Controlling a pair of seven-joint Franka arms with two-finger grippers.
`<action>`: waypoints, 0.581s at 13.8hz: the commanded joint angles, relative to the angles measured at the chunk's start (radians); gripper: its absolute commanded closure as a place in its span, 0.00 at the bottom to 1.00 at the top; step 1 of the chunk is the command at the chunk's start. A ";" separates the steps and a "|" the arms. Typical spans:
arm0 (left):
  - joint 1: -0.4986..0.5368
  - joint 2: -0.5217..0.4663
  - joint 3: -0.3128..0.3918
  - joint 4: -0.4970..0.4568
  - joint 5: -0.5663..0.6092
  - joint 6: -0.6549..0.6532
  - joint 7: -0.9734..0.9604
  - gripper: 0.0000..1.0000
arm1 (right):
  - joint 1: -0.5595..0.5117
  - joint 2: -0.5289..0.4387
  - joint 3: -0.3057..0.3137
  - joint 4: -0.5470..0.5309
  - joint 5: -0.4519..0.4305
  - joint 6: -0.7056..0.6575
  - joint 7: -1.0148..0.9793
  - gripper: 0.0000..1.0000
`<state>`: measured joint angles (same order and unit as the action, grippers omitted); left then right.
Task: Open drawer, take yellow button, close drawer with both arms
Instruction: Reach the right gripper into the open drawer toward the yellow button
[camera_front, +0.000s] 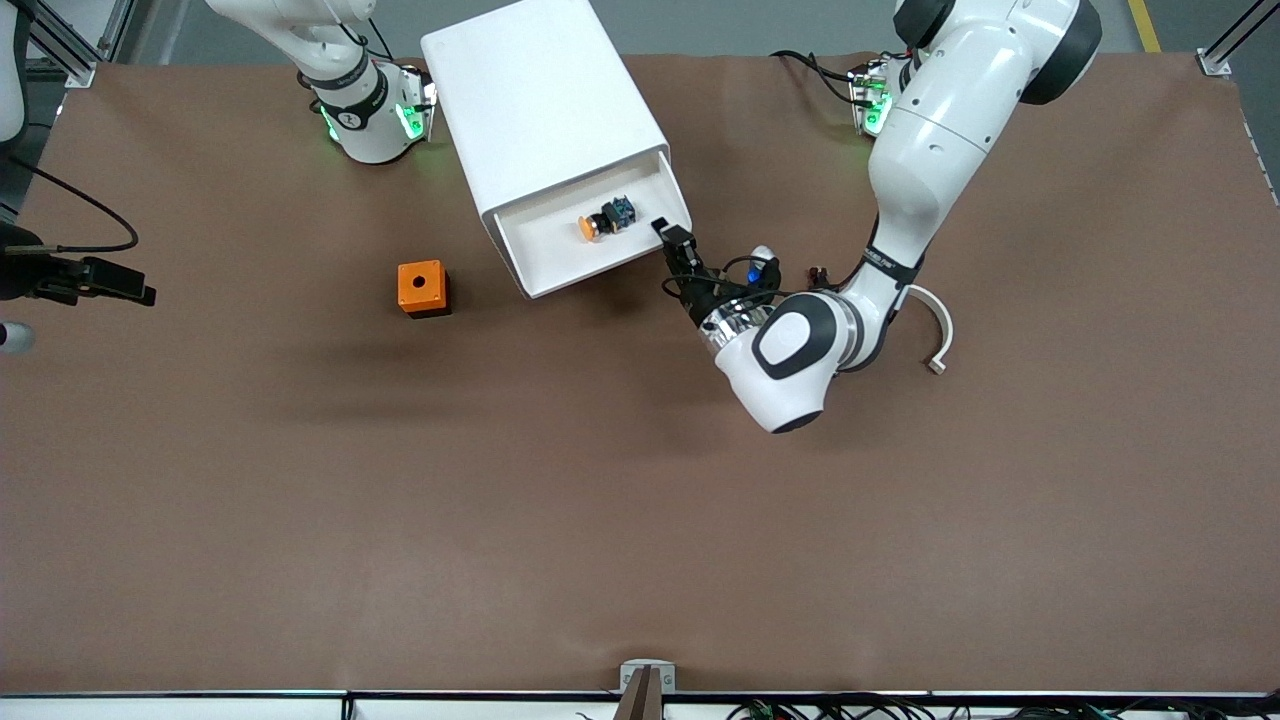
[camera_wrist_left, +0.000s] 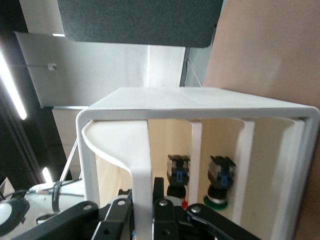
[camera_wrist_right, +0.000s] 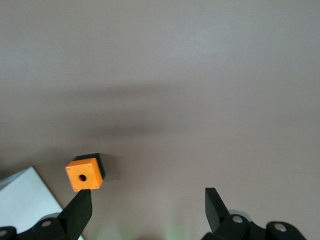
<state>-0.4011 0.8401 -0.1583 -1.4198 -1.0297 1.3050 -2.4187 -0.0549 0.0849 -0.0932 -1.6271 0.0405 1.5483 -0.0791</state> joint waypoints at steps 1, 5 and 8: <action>-0.001 0.004 0.006 -0.002 0.019 0.043 0.010 0.85 | 0.032 -0.005 0.010 0.009 0.050 -0.034 0.181 0.00; 0.001 0.004 0.006 0.002 0.019 0.051 0.016 0.64 | 0.218 -0.022 0.010 -0.028 0.050 -0.068 0.567 0.00; -0.001 0.004 0.006 0.080 0.019 0.057 0.070 0.00 | 0.367 -0.027 0.012 -0.030 0.052 -0.062 0.871 0.00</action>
<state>-0.3971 0.8405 -0.1578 -1.3998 -1.0289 1.3550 -2.3693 0.2354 0.0845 -0.0718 -1.6363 0.0900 1.4833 0.6298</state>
